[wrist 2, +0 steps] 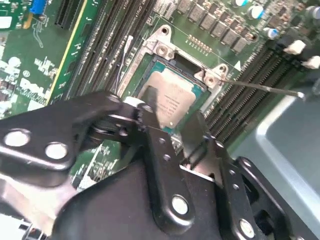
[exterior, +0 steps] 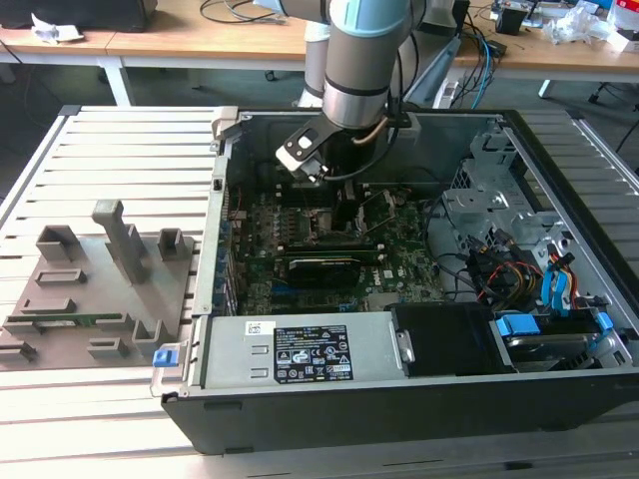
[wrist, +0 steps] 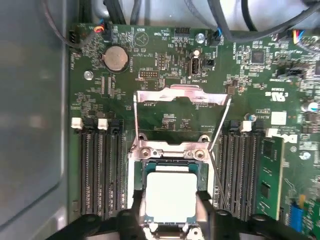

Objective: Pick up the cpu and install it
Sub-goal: 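Place the cpu into insertion slot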

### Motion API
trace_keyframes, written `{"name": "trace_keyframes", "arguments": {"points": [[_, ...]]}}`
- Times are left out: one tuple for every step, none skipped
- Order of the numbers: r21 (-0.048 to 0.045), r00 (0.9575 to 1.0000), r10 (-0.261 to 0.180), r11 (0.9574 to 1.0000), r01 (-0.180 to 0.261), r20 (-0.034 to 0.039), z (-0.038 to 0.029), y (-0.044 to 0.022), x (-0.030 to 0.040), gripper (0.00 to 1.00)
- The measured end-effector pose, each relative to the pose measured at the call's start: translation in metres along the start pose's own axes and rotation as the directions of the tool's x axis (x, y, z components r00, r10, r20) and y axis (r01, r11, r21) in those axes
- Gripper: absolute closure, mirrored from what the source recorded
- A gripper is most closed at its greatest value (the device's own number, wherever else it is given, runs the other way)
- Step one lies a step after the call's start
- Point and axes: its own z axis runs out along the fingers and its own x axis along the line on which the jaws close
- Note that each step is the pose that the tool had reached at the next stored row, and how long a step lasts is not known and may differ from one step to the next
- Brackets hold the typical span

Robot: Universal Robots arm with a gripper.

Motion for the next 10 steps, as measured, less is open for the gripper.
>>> {"name": "trace_keyframes", "arguments": {"points": [[0.0,1.0,0.0,1.0,0.0,0.001,-0.0057,-0.0002,0.0014,0.53],[0.0001,1.0,0.0,1.0,0.0,0.0019,-0.0101,-0.0003,0.0022,0.59],[-0.0001,1.0,0.0,1.0,0.0,0.002,-0.0137,-0.0004,0.0027,0.59],[-0.0001,1.0,0.0,1.0,0.0,0.0036,-0.0268,-0.0009,0.0041,0.77],[0.0001,1.0,0.0,1.0,0.0,0.0055,-0.0382,-0.0012,0.0054,0.83],[0.0,1.0,0.0,1.0,0.0,0.0057,-0.0459,-0.0015,0.0056,0.89],[0.0,1.0,0.0,1.0,0.0,0.0057,-0.0501,-0.0016,0.0058,0.89],[-0.0001,1.0,0.0,1.0,0.0,0.006,-0.0575,-0.0019,0.006,0.89],[-0.0002,1.0,0.0,1.0,0.0,0.0058,-0.0602,-0.002,0.006,0.89],[-0.0003,1.0,0.0,1.0,0.0,0.0057,-0.0602,-0.002,0.006,0.89]]}}
